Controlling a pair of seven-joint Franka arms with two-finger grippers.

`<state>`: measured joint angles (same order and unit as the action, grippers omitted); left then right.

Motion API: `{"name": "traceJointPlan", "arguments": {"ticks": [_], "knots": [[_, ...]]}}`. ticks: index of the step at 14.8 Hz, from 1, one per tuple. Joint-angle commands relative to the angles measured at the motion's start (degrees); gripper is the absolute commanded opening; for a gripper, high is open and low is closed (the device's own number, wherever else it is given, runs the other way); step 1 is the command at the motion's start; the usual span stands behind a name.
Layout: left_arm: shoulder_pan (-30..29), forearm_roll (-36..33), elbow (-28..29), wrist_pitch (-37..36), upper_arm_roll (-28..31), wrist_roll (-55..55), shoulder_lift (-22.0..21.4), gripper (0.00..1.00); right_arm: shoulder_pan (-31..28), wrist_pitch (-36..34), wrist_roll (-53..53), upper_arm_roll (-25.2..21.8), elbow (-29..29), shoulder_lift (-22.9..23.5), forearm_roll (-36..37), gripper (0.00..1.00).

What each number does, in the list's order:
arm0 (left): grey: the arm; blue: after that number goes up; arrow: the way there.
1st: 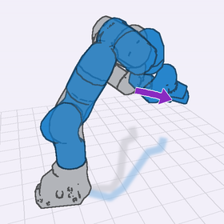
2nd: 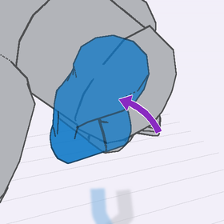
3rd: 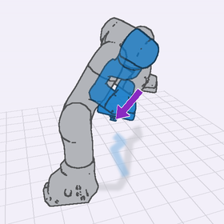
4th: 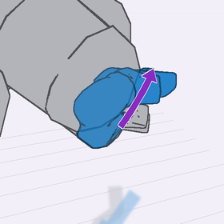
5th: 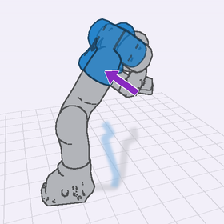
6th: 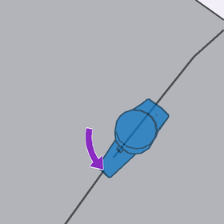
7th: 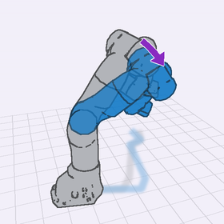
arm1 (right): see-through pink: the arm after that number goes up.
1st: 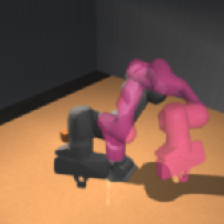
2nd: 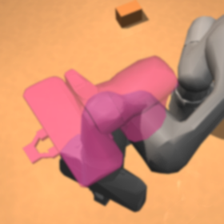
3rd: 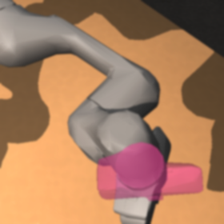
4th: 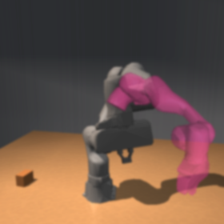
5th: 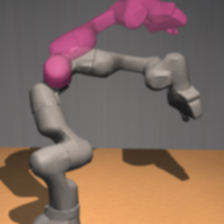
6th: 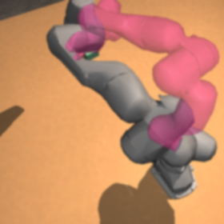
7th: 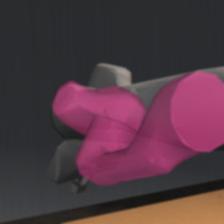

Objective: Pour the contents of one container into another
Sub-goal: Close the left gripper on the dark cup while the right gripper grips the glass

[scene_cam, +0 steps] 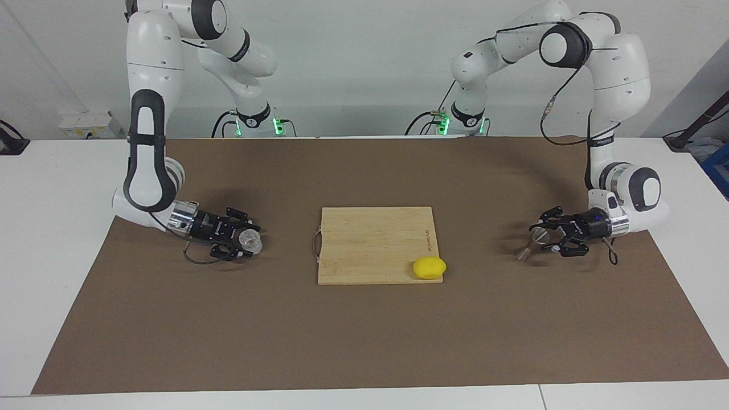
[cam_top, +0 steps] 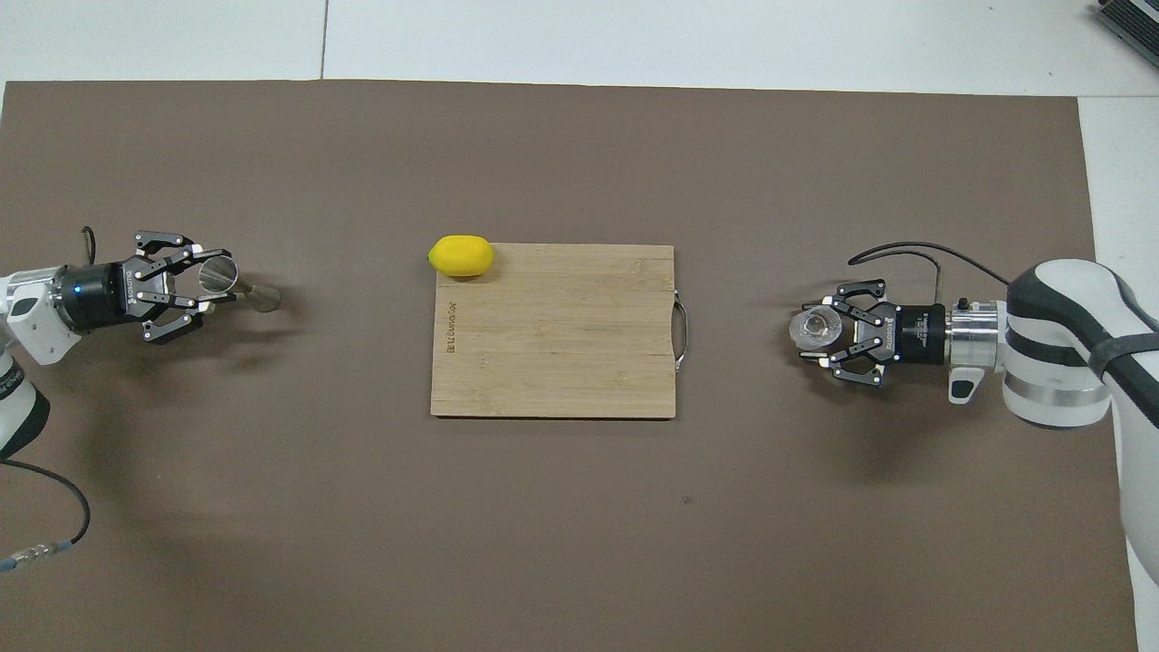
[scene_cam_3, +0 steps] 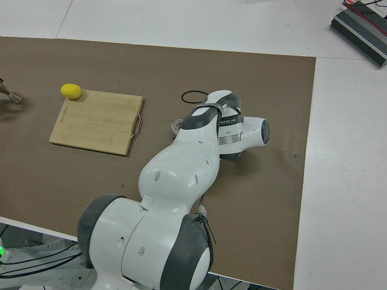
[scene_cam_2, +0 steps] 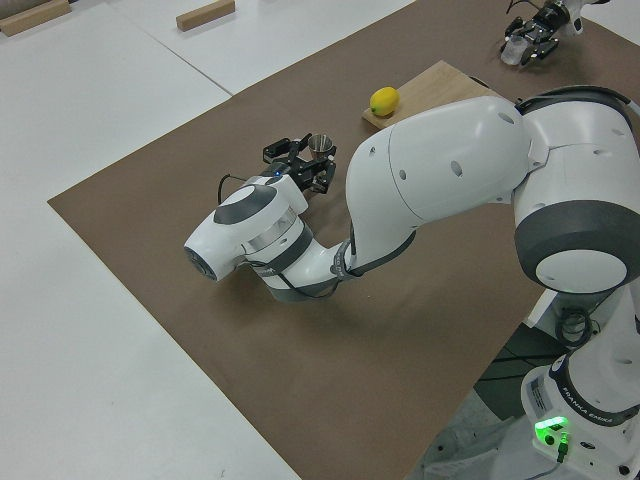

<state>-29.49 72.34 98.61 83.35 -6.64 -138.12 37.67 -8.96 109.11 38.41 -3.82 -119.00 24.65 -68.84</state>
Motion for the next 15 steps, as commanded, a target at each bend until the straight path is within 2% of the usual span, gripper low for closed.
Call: {"name": "traceJointPlan", "arguments": {"ticks": [1,2,4,5,8,10,15], "knots": [[0.0,-0.7,-0.3,-0.2,0.2,-1.1,0.4,0.44,0.1,0.8,-2.2,0.0,-0.4,0.0,-2.3,0.42],[0.0,-0.7,-0.3,-0.3,0.1,-1.1,0.4,0.41,0.1,0.7,-2.2,0.0,-0.4,0.0,-2.3,0.37],[-0.1,-0.6,-0.3,-0.6,0.1,-1.1,0.3,0.37,0.0,-0.2,-2.3,0.0,0.1,0.0,-2.3,0.35],[-0.2,-0.5,-0.3,-0.8,0.1,-1.1,0.3,0.36,-0.2,-0.6,-2.3,0.0,0.5,0.0,-2.2,0.28],[0.0,0.6,-0.5,-2.4,-0.1,-1.0,0.1,0.36,-0.4,-1.3,-2.0,0.0,1.1,0.0,-2.4,0.19],[0.9,1.0,-0.6,-4.2,-0.7,-0.8,0.0,0.36,-0.4,-2.5,-0.6,0.0,2.2,0.0,-2.4,0.01],[4.4,2.3,0.4,-6.5,-3.9,-1.0,-0.4,0.36,2.6,0.5,4.6,0.0,2.6,-4.4,-1.9,0.0]]}}
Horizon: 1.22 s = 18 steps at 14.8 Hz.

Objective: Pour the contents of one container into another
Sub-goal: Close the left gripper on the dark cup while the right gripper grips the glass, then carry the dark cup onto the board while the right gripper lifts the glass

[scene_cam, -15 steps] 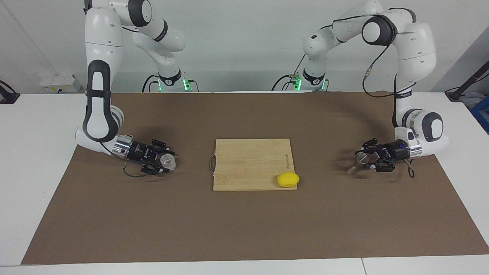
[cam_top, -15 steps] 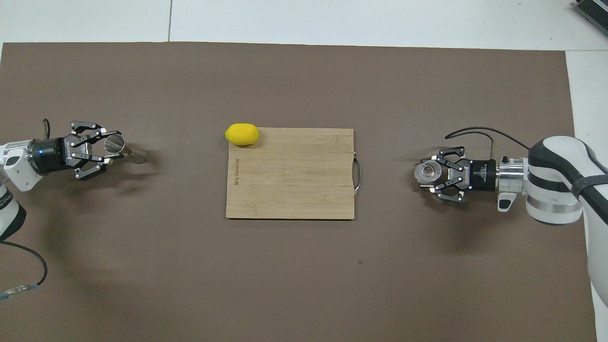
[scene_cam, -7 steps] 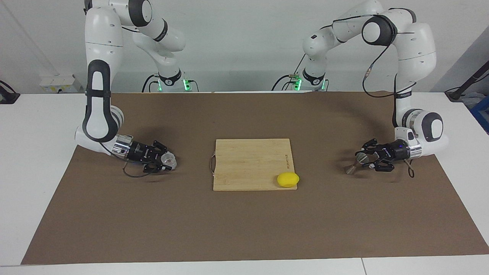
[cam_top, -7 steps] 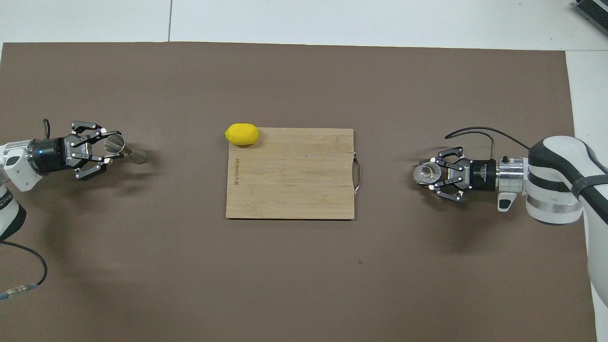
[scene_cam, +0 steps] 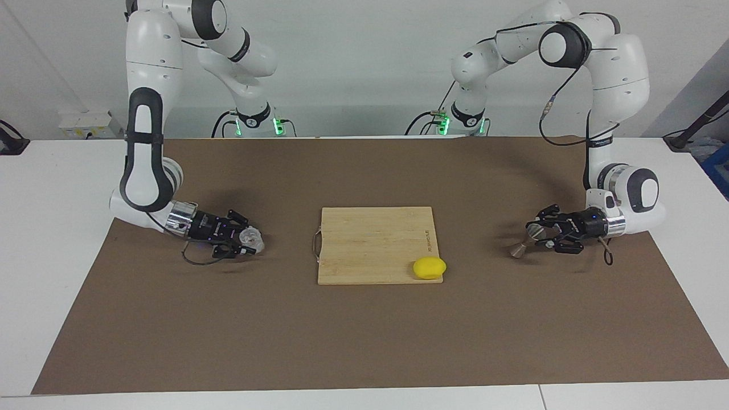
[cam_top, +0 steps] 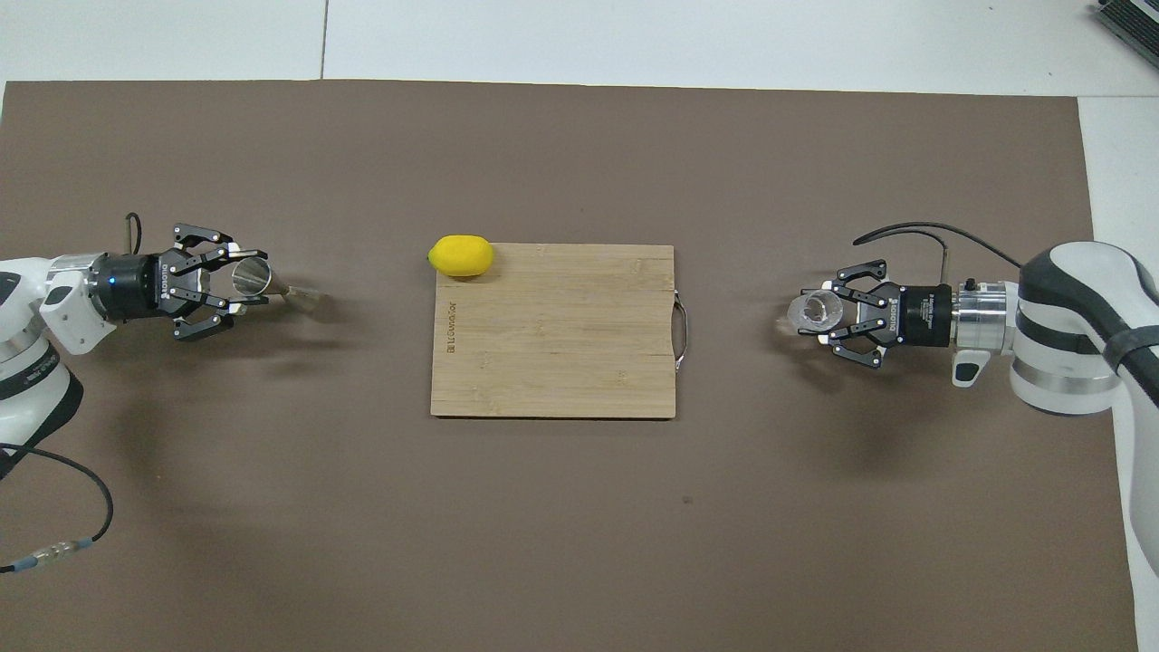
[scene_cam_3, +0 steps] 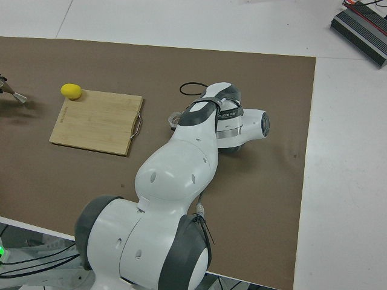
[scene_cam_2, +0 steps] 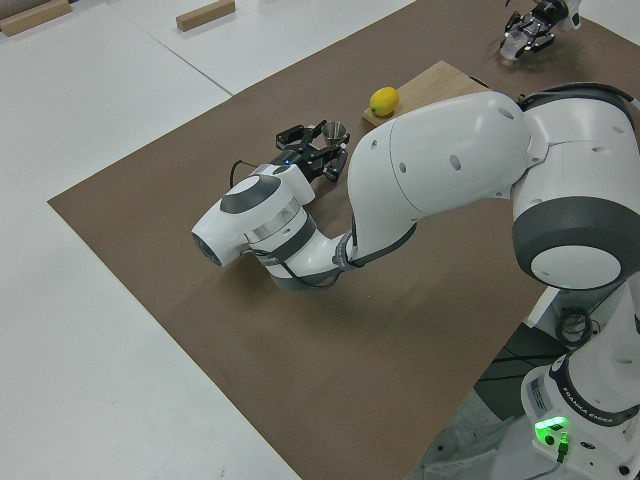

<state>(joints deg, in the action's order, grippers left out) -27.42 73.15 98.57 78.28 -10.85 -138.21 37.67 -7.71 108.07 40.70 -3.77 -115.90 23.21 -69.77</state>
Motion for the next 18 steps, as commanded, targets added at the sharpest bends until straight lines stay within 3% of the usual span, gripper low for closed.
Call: {"name": "traceJointPlan", "arguments": {"ticks": [1,4,9,18], "knots": [[3.7,2.3,1.2,-1.3,0.3,-0.9,-0.8,0.36,2.3,2.6,3.8,0.0,-0.4,-3.7,-0.9,0.0],[8.3,5.3,4.3,-0.1,0.4,-0.9,-3.1,0.36,3.5,3.9,8.8,0.3,-0.4,-6.1,-0.9,0.0],[11.9,8.3,14.4,6.3,0.3,-0.8,-13.1,0.37,7.3,6.5,13.4,0.2,0.0,-10.6,0.0,0.0],[22.3,18.5,18.5,14.3,0.3,-2.5,-14.1,0.37,7.0,6.8,18.6,0.3,0.7,-11.3,2.3,0.0]]}}
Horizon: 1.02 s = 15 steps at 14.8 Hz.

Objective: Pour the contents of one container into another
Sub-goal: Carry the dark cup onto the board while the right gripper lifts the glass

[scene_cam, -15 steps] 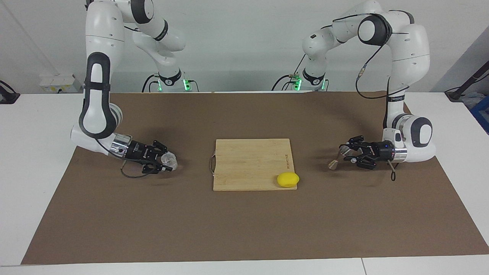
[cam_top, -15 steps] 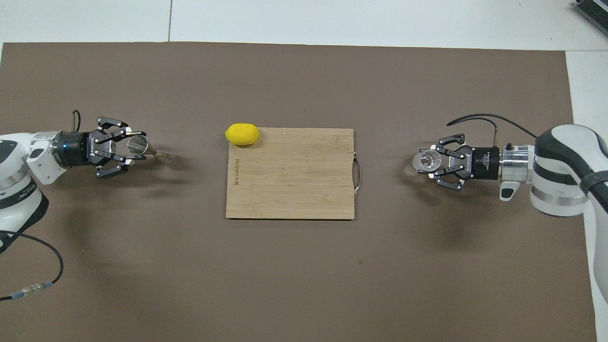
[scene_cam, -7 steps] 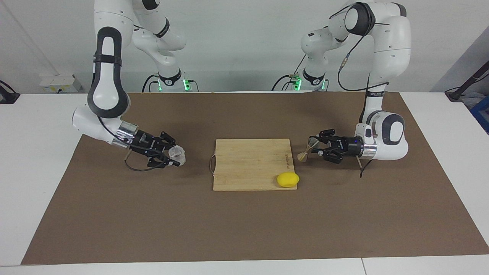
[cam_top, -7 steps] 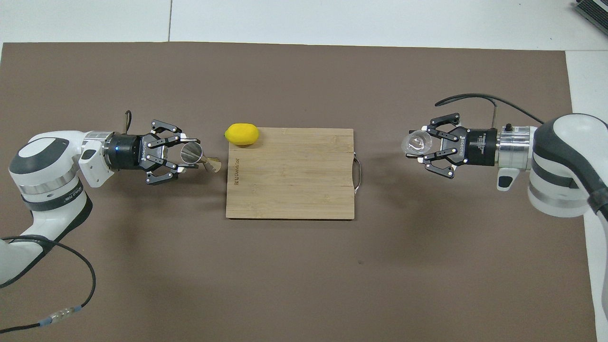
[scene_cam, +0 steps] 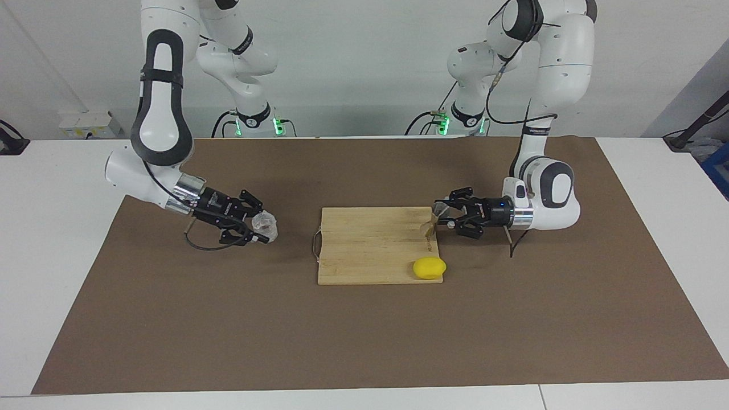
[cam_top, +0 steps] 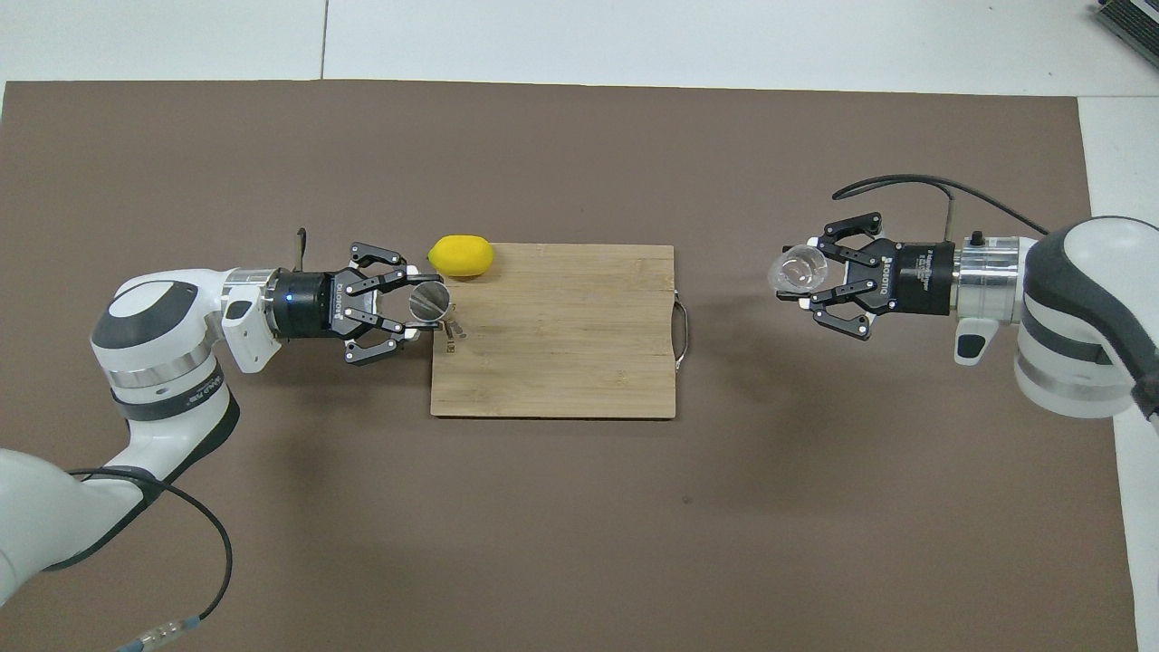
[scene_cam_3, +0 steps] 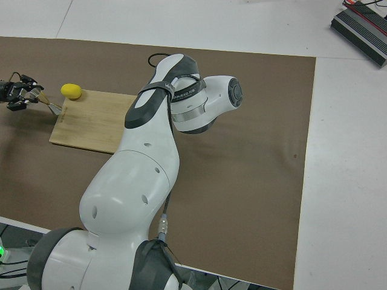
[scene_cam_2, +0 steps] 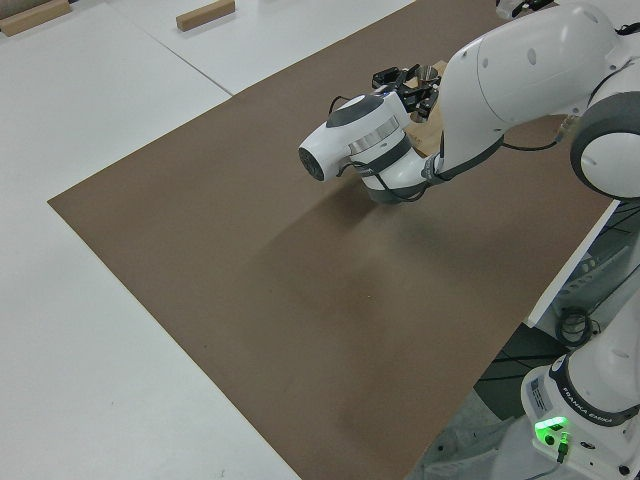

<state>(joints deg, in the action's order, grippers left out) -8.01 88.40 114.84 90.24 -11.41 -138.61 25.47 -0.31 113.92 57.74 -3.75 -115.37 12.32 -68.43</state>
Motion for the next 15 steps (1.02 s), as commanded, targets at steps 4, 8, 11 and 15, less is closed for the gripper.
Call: {"name": "traceJointPlan", "arguments": {"ticks": [4,8,11,15], "knots": [[7.6,8.5,2.5,7.2,0.9,-3.9,-1.8,0.37,-1.0,0.2,1.8,0.2,0.9,-0.4,0.7,0.0],[12.0,14.1,1.9,11.1,1.0,-5.8,-1.4,0.37,0.0,0.2,3.5,0.1,0.9,-0.7,1.5,0.0],[15.1,17.9,1.7,14.8,1.0,-7.9,-1.1,0.37,0.1,0.9,3.2,0.3,1.0,-2.2,2.1,0.0],[19.2,22.5,1.2,18.6,1.0,-9.9,-1.0,0.37,2.9,1.4,3.7,0.3,1.0,-2.8,3.6,0.0]]}}
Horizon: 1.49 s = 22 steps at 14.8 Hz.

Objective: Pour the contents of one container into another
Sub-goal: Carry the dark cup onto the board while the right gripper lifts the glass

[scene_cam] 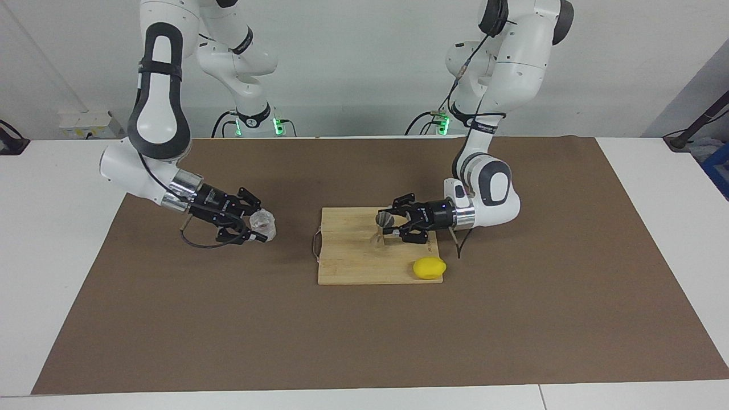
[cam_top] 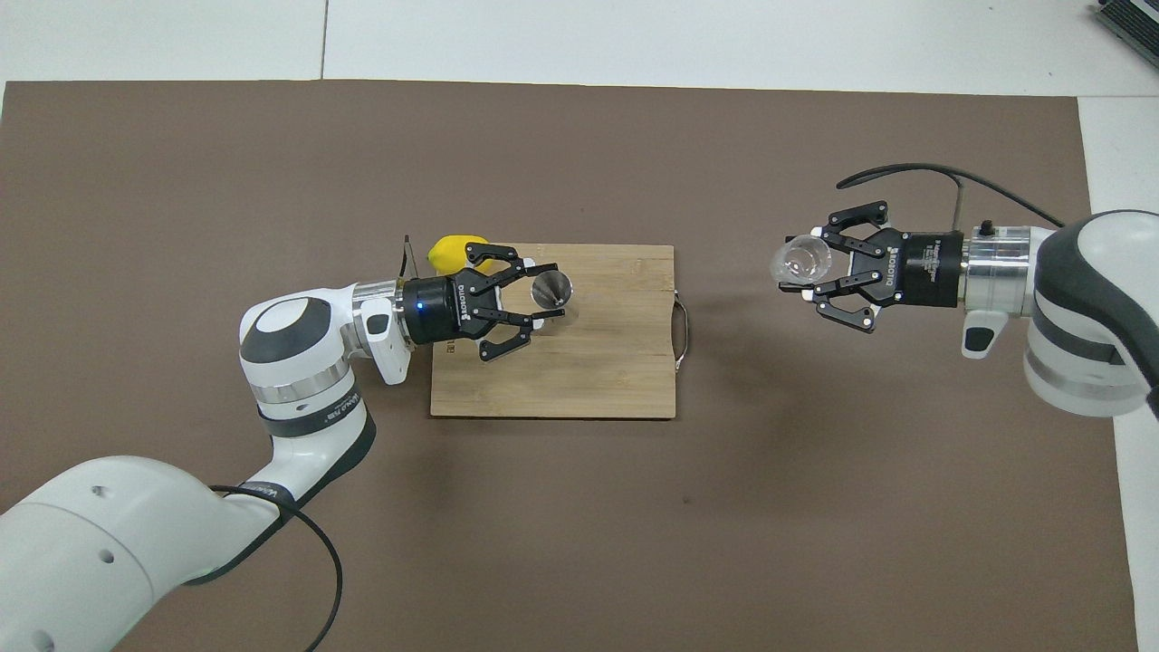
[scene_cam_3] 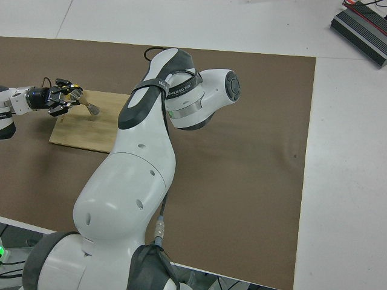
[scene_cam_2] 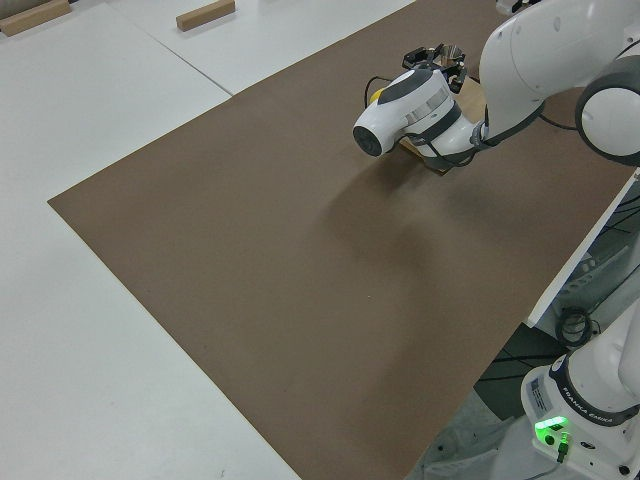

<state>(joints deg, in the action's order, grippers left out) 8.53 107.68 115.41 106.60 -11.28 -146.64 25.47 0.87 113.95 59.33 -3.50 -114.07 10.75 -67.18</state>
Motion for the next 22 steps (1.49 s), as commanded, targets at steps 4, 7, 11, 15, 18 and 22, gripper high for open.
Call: {"name": "traceJointPlan", "arguments": {"ticks": [4,7,11,15,18,22], "knots": [[5.2,5.5,0.8,5.1,0.9,-4.4,-0.8,0.38,4.9,3.7,4.3,0.2,-0.4,-2.0,4.2,0.0],[5.6,5.9,1.0,6.2,1.0,-4.7,-0.7,0.38,6.2,4.3,6.0,0.2,-0.4,-2.0,4.3,0.0],[5.5,5.9,1.2,6.9,1.1,-6.7,0.5,0.38,6.3,4.4,6.9,0.2,-0.4,-2.1,4.3,0.0],[5.5,5.9,1.4,6.9,1.1,-6.8,0.5,0.43,10.6,10.1,8.1,0.2,-0.5,-2.0,4.3,0.0],[5.4,5.9,1.4,6.9,1.1,-6.7,0.5,0.84,11.8,10.2,9.6,0.2,-0.5,-1.9,5.4,0.0],[5.0,5.9,1.7,6.9,1.1,-6.7,0.4,1.0,15.8,15.5,11.8,0.2,-1.0,-1.7,6.7,0.0]]}}
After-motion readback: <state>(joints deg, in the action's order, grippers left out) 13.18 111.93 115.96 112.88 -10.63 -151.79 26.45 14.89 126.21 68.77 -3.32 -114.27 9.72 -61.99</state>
